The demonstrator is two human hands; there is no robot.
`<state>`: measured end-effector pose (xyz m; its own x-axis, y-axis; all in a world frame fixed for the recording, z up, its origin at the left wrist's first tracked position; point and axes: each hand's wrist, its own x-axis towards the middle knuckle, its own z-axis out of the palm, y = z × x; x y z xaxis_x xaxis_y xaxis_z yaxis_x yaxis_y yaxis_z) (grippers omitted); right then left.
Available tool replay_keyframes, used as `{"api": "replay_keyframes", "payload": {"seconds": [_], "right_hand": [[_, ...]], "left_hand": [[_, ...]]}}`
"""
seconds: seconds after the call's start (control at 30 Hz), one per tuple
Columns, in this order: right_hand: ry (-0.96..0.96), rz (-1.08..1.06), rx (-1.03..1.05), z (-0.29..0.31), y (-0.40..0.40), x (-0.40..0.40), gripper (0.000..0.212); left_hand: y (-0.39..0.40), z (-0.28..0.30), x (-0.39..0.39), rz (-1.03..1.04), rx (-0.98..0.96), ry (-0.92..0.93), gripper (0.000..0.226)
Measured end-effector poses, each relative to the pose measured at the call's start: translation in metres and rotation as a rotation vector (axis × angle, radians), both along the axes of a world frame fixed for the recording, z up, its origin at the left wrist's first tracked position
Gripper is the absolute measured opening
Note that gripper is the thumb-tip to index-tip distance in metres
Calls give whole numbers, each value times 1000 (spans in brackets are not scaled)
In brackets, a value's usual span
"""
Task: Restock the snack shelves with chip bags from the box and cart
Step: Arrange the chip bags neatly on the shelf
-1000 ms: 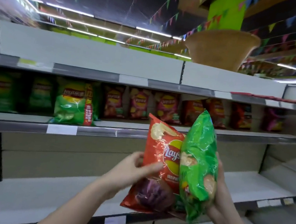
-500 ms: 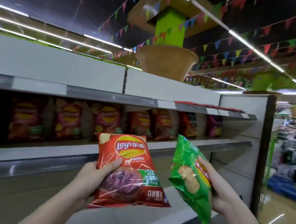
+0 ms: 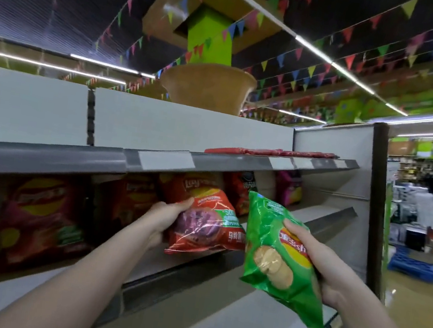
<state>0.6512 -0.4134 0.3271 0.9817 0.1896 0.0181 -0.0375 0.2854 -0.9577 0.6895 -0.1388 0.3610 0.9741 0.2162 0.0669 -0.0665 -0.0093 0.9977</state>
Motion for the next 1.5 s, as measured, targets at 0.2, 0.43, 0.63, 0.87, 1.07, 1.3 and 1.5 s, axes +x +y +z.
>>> {"api": "replay_keyframes", "payload": {"seconds": [0.2, 0.43, 0.63, 0.87, 1.07, 1.3, 1.5], "right_hand": [[-29, -15, -19, -9, 16, 42, 57], [-125, -57, 4, -10, 41, 67, 43], [-162, -23, -7, -4, 73, 73, 39], [-223, -9, -32, 0, 97, 56, 35], [-328, 107, -45, 1, 136, 3, 53], [-274, 254, -13, -14, 205, -67, 69], [-235, 420, 48, -13, 252, -144, 58]], "left_hand": [[12, -14, 81, 157, 30, -136, 66], [-5, -37, 96, 219, 231, -95, 76], [-3, -33, 92, 431, 613, -21, 89], [-9, -7, 30, 546, 848, -145, 66], [0, -32, -88, -82, 274, -138, 71], [94, -30, -204, 18, 318, -180, 57], [144, -17, -300, 81, 466, -140, 55]]}}
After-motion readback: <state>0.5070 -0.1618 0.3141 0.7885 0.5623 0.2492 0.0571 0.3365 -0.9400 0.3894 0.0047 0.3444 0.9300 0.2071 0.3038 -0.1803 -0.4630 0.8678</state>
